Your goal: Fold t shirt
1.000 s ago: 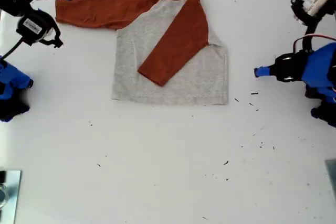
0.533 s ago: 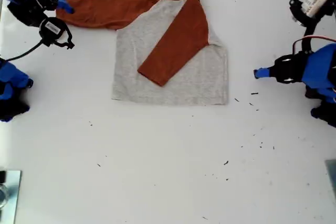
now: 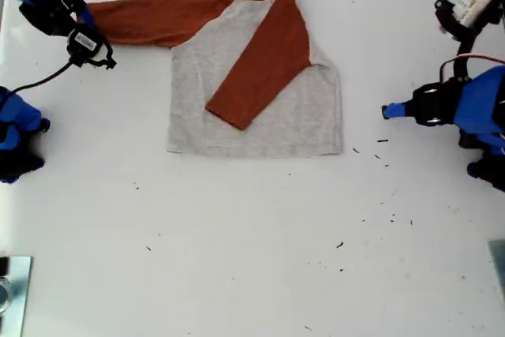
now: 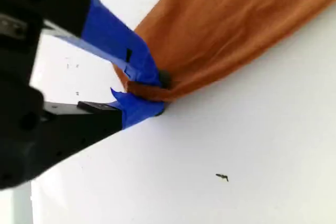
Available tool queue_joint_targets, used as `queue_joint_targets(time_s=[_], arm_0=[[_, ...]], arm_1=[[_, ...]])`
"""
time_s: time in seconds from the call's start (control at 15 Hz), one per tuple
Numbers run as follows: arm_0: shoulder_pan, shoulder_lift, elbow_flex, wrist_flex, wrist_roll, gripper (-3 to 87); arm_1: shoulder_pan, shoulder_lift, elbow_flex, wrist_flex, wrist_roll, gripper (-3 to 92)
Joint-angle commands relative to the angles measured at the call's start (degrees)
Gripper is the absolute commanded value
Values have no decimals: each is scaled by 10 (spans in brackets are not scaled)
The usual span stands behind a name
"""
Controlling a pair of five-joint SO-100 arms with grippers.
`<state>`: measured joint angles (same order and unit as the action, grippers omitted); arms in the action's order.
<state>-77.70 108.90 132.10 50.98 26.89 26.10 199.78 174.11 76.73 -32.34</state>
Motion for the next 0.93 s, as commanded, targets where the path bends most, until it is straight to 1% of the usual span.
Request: queue_joint_targets(time_s=[0.0,0.07,0.2,0.27,0.4,0.47,0.53,0.6,0.67,0.73,0.8,0.87], arm_0=[[79,135,-58,64,-19,-4],[133,188,-92,94,-47,-4],[252,245,-154,104,-89,-4],[309,229,-188,100,-105,-4],[435,149,-255,53,-128,-4],[490,72,-321,38,-123,-4],[536,-14,-412,25,-88,-4],[579,-109,-540,27,-39,74],[611,-211,-695,66,-4,244],[621,-260,-783,90,29,254],[606,-231,-746,99,9,162],[587,-192,-717,141,6,133]], arm_1=[[-7,8,26,4,8,35],[-6,8,27,4,9,35],[-4,8,27,4,11,35],[-3,8,28,4,11,35],[1,8,28,4,14,35],[2,8,29,4,15,35],[3,8,29,4,17,35],[3,8,29,5,18,35],[4,8,29,5,18,35],[4,8,29,6,20,35],[4,8,29,8,22,35],[2,8,29,8,23,35]])
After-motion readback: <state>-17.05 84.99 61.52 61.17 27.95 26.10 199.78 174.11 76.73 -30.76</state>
